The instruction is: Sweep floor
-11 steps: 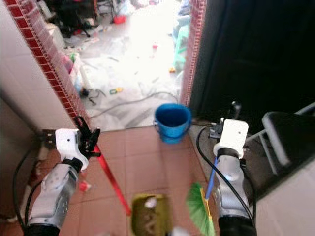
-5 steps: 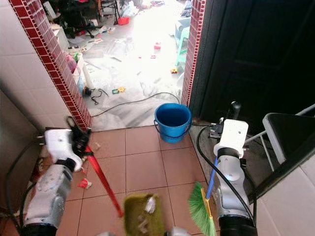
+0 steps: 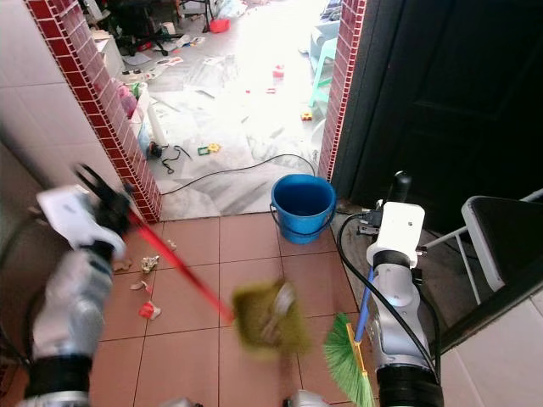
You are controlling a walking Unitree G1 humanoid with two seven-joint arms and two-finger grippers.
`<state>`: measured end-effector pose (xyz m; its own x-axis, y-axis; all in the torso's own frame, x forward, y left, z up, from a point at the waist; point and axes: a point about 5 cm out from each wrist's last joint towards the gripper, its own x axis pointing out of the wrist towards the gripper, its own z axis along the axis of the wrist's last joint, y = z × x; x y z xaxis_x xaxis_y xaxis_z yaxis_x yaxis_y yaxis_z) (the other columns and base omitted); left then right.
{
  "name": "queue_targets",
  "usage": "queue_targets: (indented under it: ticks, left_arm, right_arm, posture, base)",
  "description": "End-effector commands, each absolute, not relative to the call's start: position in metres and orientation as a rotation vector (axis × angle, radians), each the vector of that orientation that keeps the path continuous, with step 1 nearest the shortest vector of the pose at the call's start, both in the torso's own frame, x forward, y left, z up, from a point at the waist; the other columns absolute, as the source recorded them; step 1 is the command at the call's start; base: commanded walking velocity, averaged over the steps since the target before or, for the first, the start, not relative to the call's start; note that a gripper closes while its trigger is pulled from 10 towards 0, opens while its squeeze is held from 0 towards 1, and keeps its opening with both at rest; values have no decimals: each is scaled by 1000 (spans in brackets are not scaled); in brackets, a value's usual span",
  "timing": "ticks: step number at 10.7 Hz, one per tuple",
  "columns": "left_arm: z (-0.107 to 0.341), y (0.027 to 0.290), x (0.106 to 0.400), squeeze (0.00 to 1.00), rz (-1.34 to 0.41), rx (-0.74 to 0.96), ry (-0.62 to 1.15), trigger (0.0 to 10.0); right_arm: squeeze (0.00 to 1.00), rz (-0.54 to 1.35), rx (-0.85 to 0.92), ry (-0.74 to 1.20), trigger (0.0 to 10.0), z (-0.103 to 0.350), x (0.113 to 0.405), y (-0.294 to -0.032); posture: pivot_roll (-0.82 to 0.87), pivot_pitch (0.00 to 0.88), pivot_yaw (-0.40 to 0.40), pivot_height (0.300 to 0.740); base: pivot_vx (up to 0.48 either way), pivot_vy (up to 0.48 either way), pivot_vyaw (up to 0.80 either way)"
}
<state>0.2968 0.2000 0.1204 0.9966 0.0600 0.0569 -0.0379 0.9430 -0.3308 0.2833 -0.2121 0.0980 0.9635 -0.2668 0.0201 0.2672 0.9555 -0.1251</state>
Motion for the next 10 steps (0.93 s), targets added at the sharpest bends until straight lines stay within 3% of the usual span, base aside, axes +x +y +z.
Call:
queue_targets:
  ticks: [1, 3, 7, 10]
  left_arm:
    - [137, 201, 301, 0, 47, -415, -136, 10000]
    - [132, 205, 301, 0, 98, -542, -119, 10000]
    - [121, 196, 301, 0, 83, -541, -80, 10000]
    - [111, 195, 300, 0, 107, -679, -50, 10000]
  right_arm:
    - [0, -250, -127, -36, 10000, 105, 288, -209]
    - [0, -247, -130, -39, 10000, 107, 290, -209]
    - [0, -244, -143, -36, 10000, 106, 288, -212]
    - [0, -232, -149, -34, 10000, 106, 290, -211]
  posture:
    - [-95, 0, 15, 740]
    - [-101, 0, 12, 740]
    - [-117, 0, 9, 740]
    - [-118, 0, 0, 740]
  base:
    - [0, 0, 0]
    - [0, 0, 0]
    - [0, 0, 0]
    - [0, 0, 0]
